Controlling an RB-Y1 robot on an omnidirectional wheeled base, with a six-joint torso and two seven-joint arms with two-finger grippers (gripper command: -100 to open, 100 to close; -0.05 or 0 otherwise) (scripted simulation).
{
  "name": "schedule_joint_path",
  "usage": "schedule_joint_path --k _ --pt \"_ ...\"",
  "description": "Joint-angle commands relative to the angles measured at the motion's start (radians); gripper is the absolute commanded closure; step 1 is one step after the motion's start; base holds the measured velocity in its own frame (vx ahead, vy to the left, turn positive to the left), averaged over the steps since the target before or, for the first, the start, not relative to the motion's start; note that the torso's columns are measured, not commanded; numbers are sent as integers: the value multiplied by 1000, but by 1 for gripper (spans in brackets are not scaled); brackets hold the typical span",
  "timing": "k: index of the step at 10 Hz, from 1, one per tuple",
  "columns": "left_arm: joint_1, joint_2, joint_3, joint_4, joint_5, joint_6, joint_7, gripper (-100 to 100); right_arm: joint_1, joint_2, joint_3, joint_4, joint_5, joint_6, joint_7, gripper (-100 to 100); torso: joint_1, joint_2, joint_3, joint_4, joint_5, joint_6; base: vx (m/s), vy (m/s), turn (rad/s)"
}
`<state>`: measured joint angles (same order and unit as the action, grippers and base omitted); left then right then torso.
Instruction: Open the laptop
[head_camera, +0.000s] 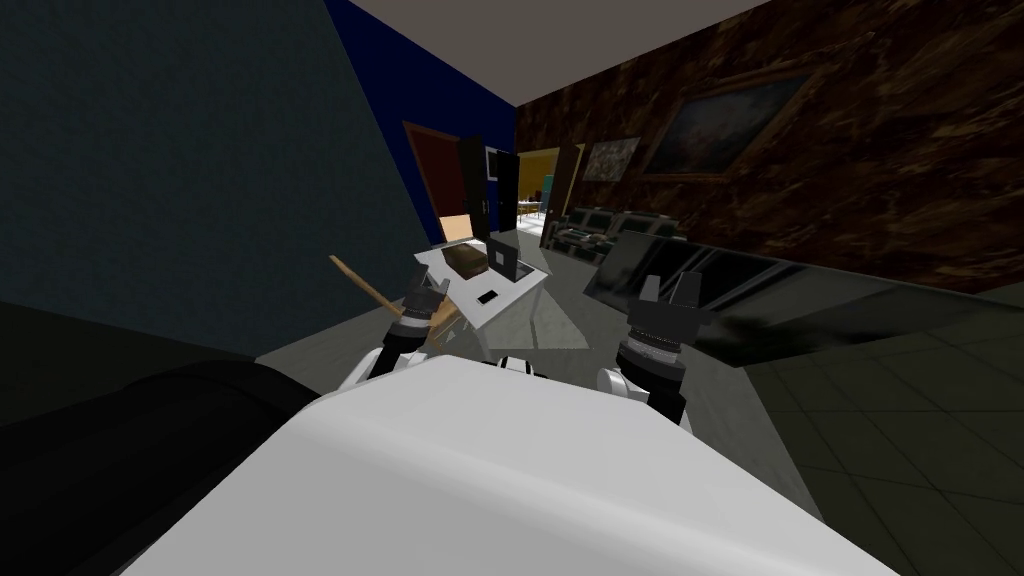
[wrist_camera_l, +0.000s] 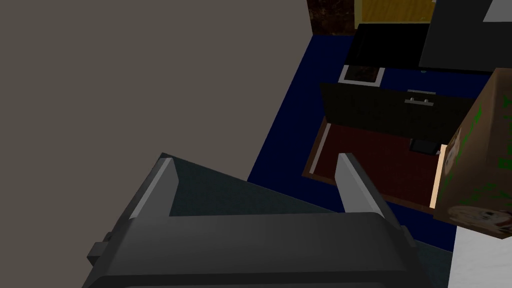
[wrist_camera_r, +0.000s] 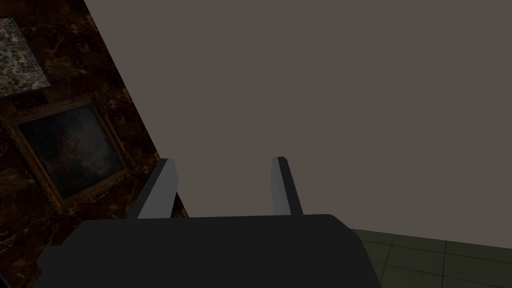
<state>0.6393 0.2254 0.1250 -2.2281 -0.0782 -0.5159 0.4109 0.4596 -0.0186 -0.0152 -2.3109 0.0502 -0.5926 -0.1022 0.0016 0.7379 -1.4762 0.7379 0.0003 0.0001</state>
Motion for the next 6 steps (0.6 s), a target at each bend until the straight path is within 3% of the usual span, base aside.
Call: schedule_joint_path --k 1,2,3,6 --pt "15 13 19 9 -6 1 65 -100 0 0 0 0 0 0 0 0 -2 -1 0 0 0 0 31 -90 114" --pt "29 23 37 17 -10 2 101 -100 0 0 0 0 0 0 0 0 0 1 1 0 0 0 28 -102 66" --pt "29 23 37 17 -10 2 117 -100 0 0 0 0 0 0 0 0 -1 1 1 0 0 0 31 -98 23" --pt "58 42 75 37 -19 3 202 -100 0 0 0 0 0 0 0 0 -2 -3 -2 -1 -1 0 97 -148 -32"
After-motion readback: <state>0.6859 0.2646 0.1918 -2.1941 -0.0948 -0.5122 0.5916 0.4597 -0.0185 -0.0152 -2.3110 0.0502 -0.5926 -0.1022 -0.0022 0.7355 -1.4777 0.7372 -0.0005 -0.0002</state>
